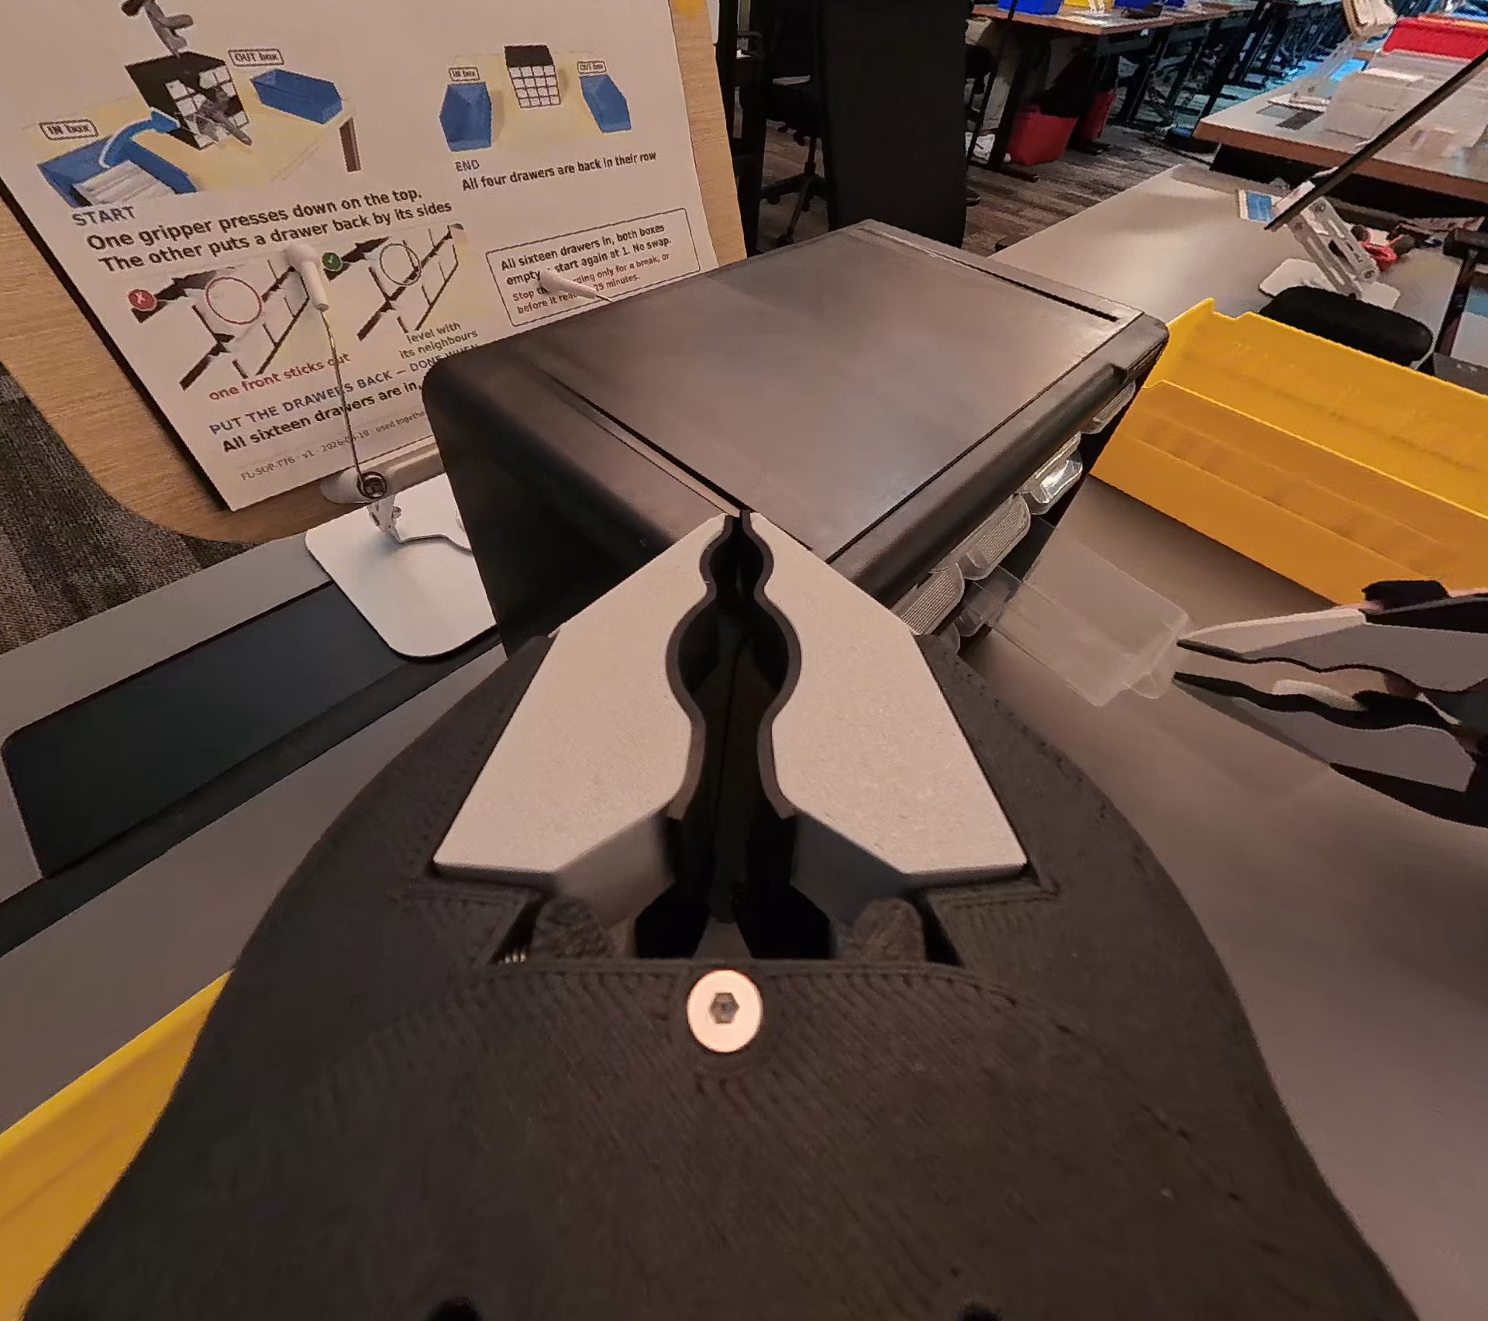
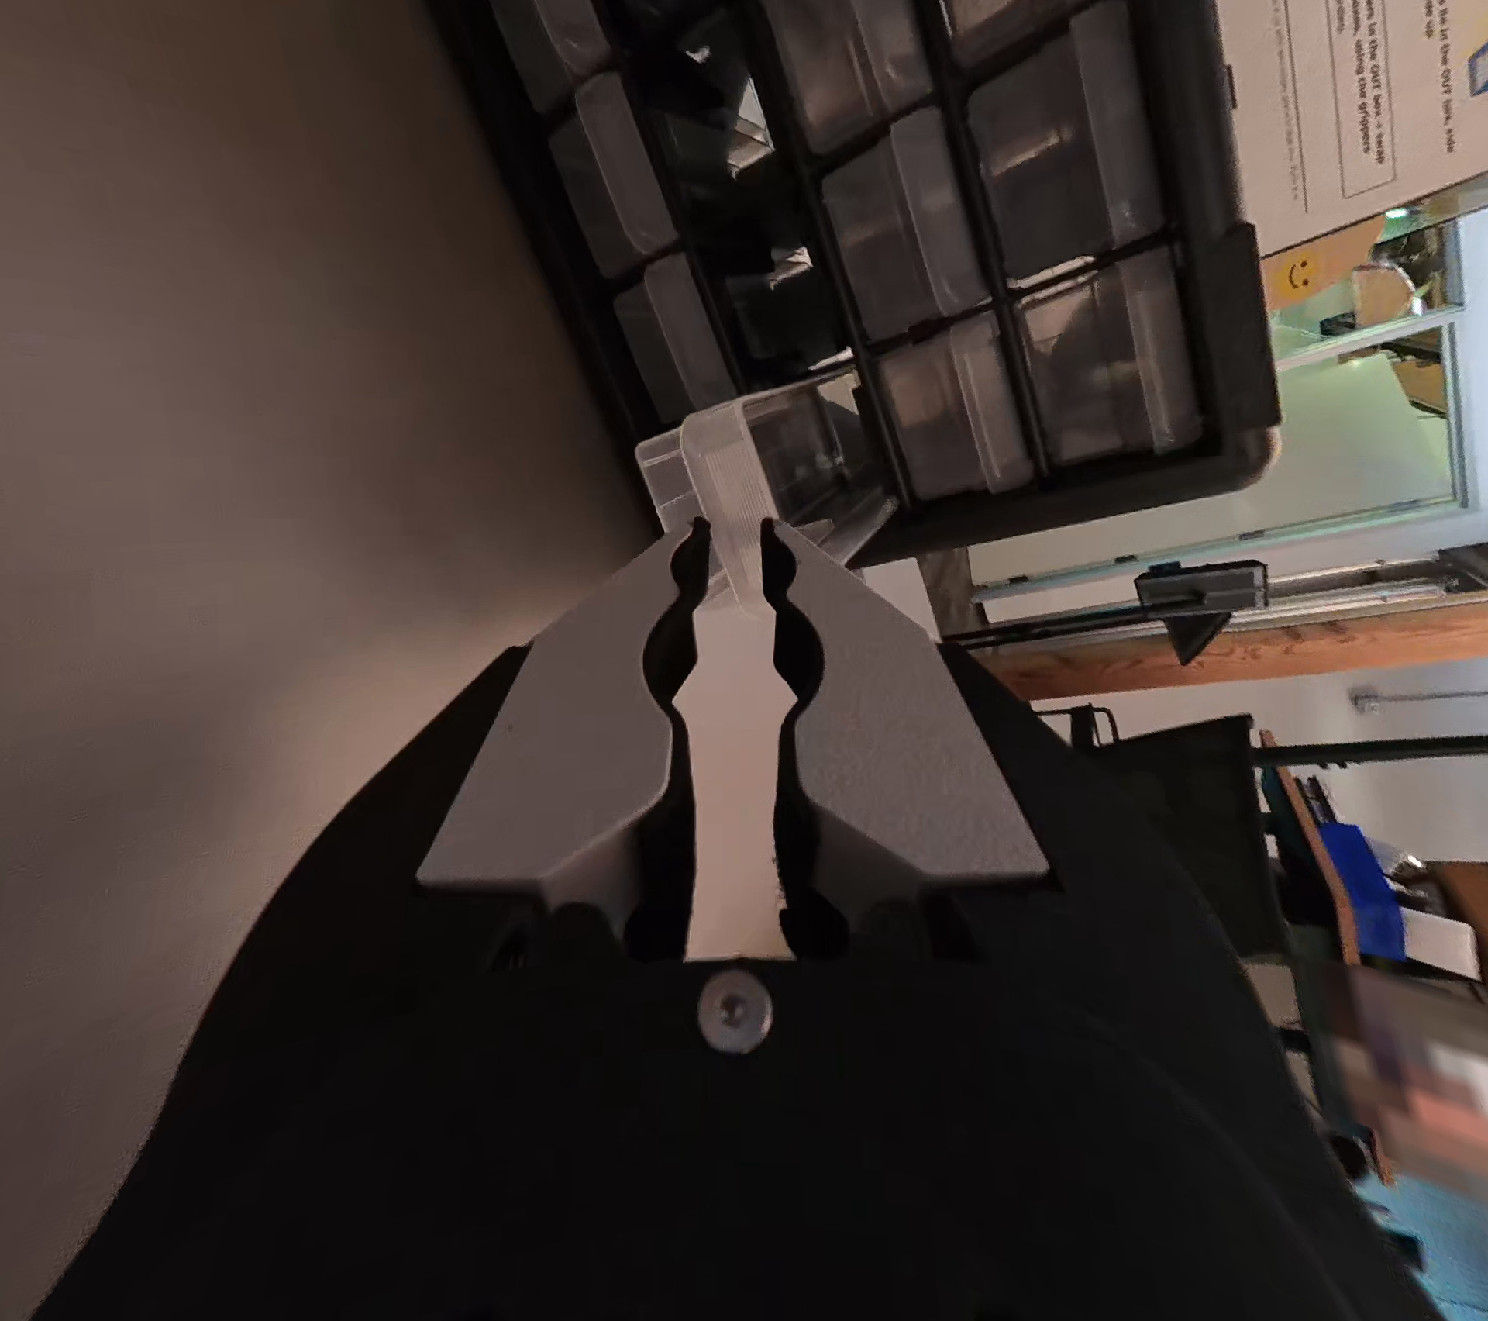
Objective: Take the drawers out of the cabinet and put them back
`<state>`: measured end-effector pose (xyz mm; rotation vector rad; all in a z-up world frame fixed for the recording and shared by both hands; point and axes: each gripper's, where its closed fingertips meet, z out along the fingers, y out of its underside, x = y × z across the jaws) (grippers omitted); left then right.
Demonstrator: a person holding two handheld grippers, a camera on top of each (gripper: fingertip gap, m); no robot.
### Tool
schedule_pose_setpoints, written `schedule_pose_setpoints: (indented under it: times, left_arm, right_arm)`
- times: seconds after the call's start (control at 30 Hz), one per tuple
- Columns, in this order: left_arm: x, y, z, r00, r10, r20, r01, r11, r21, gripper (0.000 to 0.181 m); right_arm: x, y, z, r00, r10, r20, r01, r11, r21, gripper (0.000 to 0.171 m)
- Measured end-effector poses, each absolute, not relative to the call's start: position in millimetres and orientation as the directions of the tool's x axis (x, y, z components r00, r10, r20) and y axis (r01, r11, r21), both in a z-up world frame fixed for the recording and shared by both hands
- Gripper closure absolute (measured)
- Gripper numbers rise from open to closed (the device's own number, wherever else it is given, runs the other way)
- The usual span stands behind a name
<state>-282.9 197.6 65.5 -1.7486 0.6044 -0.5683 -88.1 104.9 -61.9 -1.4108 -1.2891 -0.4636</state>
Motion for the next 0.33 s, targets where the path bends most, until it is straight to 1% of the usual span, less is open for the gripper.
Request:
schedule_pose_setpoints:
  times: [0.03, 0.1, 0.33]
  left_arm:
    - [-283, 198, 66, 0.750, -0.658, 0.069, -0.108, -0.225, -0.968, 0.181]
    - [-283, 198, 66, 0.750, -0.658, 0.071, -0.106, -0.226, -0.968, 0.181]
    - [-283, 198, 66, 0.753, -0.655, 0.065, -0.111, -0.224, -0.968, 0.181]
  right_arm:
    - [-84, 110, -61, 0.328, 0.414, 0.849, 0.880, 0.194, -0.435, 0.163]
    - [-83, 118, -61, 0.316, 0.412, 0.855, 0.889, 0.186, -0.418, 0.163]
    - [-87, 153, -57, 0.338, 0.398, 0.853, 0.888, 0.165, -0.429, 0.165]
